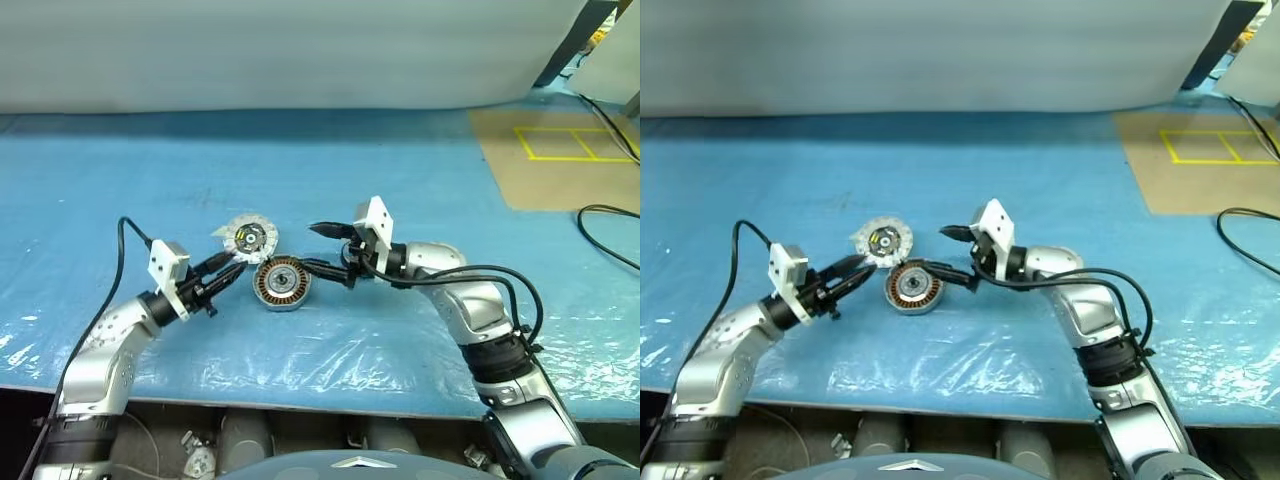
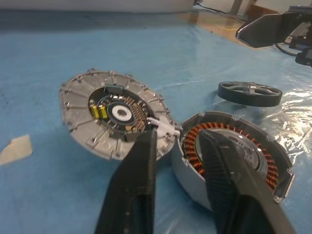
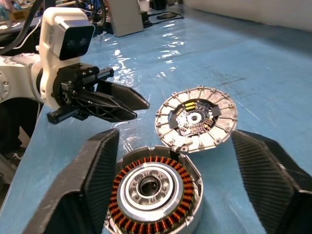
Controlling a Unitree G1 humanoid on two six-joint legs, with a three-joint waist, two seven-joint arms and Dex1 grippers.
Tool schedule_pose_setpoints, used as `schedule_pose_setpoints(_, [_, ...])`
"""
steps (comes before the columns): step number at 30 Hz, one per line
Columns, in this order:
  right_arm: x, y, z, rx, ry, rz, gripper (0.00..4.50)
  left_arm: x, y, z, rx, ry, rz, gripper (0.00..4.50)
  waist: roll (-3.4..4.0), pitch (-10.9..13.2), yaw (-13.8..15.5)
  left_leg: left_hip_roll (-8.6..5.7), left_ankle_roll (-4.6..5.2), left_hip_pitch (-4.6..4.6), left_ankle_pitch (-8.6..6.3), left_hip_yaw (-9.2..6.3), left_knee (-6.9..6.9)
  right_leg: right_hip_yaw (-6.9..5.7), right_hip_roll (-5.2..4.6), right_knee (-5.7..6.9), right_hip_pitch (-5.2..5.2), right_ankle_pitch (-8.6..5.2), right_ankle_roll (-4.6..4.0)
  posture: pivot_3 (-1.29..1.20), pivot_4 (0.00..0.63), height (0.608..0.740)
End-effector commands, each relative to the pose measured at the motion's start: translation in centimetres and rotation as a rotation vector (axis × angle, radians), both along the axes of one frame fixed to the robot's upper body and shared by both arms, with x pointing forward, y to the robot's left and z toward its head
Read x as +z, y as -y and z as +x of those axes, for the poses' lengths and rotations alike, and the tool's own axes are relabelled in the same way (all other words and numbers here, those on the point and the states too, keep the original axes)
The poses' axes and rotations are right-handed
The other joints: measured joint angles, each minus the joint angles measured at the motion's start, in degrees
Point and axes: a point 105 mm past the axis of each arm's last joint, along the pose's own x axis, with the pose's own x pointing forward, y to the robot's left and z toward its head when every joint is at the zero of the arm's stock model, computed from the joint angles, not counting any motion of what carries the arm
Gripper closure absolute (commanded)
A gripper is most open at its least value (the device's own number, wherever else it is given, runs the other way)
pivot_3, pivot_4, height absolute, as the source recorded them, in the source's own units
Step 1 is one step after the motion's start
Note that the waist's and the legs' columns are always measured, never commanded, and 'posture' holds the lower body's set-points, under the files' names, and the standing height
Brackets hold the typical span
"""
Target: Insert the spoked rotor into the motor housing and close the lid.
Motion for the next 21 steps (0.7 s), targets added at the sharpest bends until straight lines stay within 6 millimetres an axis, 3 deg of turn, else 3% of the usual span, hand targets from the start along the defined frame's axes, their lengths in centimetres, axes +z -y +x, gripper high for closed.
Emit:
schedule_pose_setpoints(1, [-0.1, -1.4, -0.1, 0.055, 0.021, -0.020, 2.06, 1.8, -0.1, -0.1, 0.033, 0.085, -0.001, 4.44, 0.00, 0.00, -0.03, 0.00, 0.00, -0.01, 0.00, 0.00, 0.02, 0.00, 0.00, 0.00, 0.00, 0.00, 0.00, 0.00, 0.150, 0.740])
schedule_pose_setpoints(8, [-3.0, -3.1, 0.0, 0.093, 0.018, -0.144, 4.41, 1.5, 0.0, -1.2, 0.048, 0.087, -0.012, 4.50, 0.00, 0.00, -0.37, 0.01, -0.01, 0.01, 0.00, 0.01, 0.03, 0.02, 0.01, 0.00, 0.00, 0.00, 0.01, 0.00, 0.150, 0.740])
schedule_pose_setpoints(14, [-3.4, -4.2, -0.1, 0.118, 0.024, -0.153, 4.46, 0.9, -0.6, -2.8, 0.055, 0.069, 0.009, 4.50, -0.01, 0.01, -0.41, 0.02, -0.01, 0.02, 0.00, 0.01, 0.00, 0.02, 0.01, -0.01, 0.00, 0.00, 0.00, 0.00, 0.150, 0.740])
schedule_pose_setpoints(21, [-4.4, -5.2, -0.5, 0.150, 0.019, -0.190, 4.46, 1.0, -0.3, -3.2, 0.074, 0.062, 0.002, 4.50, 0.00, 0.01, -0.39, 0.02, -0.01, 0.02, 0.00, 0.01, 0.06, 0.03, 0.00, 0.00, 0.00, 0.00, -0.01, 0.00, 0.150, 0.740])
